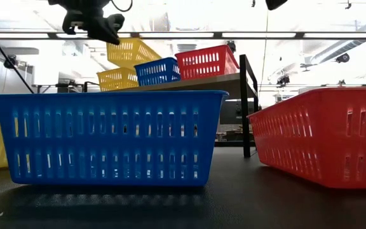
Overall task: Stack baskets on shelf by color
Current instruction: Stack the top right yellow bin on top of the yellow bin on the shelf
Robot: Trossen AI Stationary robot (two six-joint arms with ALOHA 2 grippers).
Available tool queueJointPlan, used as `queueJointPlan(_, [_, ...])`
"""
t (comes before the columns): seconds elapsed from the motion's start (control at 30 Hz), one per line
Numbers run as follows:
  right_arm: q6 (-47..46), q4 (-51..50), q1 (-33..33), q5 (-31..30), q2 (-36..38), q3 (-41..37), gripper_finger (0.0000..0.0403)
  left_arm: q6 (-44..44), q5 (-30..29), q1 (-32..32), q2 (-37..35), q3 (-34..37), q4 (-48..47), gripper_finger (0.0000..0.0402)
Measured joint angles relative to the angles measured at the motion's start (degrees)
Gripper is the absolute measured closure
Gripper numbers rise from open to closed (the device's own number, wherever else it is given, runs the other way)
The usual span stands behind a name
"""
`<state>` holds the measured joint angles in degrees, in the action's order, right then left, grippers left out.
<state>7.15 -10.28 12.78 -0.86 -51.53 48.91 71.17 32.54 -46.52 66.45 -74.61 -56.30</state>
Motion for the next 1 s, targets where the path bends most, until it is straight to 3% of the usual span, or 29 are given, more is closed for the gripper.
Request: queueJointPlan(1.0, [-0.72, -0.11, 0.0, -0.04, -0.07, -0.05, 0.0266, 1.15, -1.32, -0.02, -0.1, 3.3, -1.61, 0.0401])
